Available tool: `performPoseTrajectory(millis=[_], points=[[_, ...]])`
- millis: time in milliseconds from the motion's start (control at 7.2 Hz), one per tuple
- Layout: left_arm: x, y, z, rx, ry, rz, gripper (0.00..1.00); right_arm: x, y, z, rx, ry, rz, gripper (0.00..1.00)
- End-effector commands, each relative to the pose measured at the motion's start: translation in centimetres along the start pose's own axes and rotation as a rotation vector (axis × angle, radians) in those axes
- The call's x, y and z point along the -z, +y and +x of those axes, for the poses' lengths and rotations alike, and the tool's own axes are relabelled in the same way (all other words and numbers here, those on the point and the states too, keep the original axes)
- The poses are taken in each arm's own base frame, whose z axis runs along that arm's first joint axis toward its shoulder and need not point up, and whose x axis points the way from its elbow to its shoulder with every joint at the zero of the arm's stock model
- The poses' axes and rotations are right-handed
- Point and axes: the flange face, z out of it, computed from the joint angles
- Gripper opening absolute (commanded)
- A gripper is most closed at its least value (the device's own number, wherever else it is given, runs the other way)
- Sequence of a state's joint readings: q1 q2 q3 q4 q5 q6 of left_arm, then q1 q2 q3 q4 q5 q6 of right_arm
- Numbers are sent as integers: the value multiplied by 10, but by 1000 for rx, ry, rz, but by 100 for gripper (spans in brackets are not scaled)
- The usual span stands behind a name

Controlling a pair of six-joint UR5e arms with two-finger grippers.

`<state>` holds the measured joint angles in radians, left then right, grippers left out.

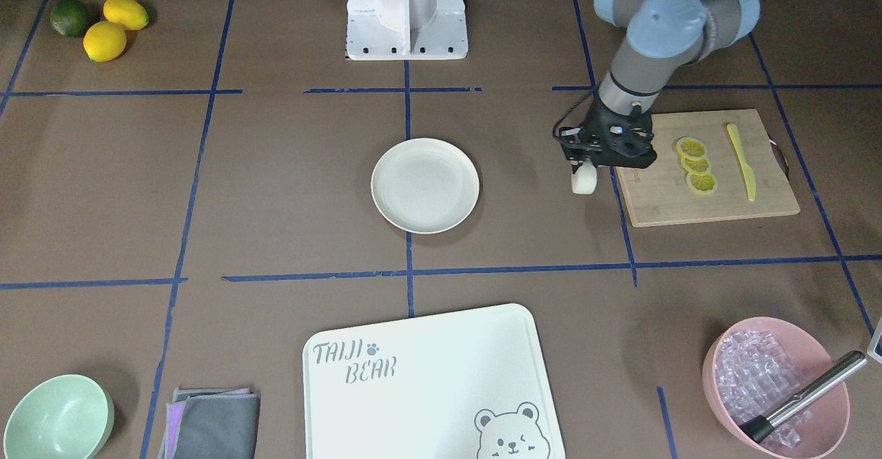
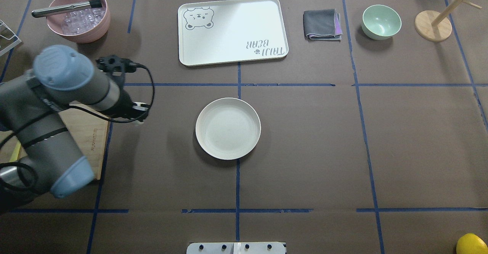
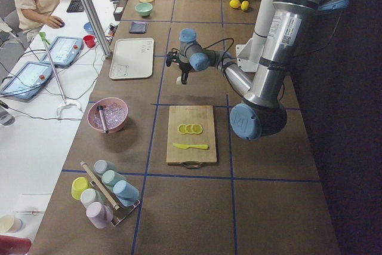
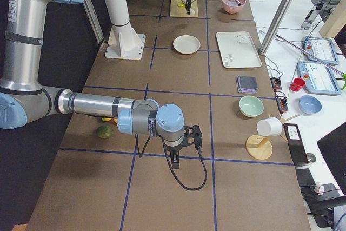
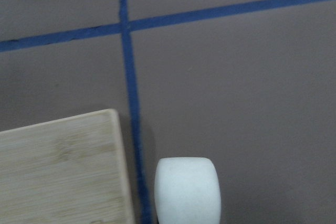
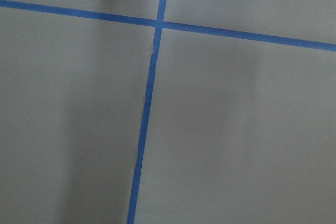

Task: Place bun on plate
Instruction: 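Grasp the white bun and lift it with the left gripper, then lower the bun onto the white plate and open the left gripper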

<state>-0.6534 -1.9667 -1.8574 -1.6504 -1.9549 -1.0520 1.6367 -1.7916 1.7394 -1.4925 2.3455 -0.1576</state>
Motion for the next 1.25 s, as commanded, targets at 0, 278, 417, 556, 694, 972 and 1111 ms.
performPoseTrajectory(millis=[0, 278, 417, 556, 694, 972, 1111], points=[[-2, 14, 150, 133, 18, 16, 32, -1, 0, 1, -2, 1, -1, 99], [-41, 25, 229, 167, -11, 28, 33, -1, 0, 1, -4, 1, -1, 99], [-49, 32, 234, 156, -5, 24, 34, 0, -1, 0, -1, 2, 0, 99], [-61, 34, 239, 152, -19, 15, 40, 0, -1, 0, -1, 2, 0, 99], [-64, 33, 239, 154, -25, 13, 48, -1, 0, 1, -4, 1, -1, 99], [-68, 31, 241, 141, -8, 18, 72, 0, -1, 0, -1, 2, 0, 99], [-64, 32, 243, 136, 0, 18, 100, -1, 0, 1, -2, 1, -1, 99]])
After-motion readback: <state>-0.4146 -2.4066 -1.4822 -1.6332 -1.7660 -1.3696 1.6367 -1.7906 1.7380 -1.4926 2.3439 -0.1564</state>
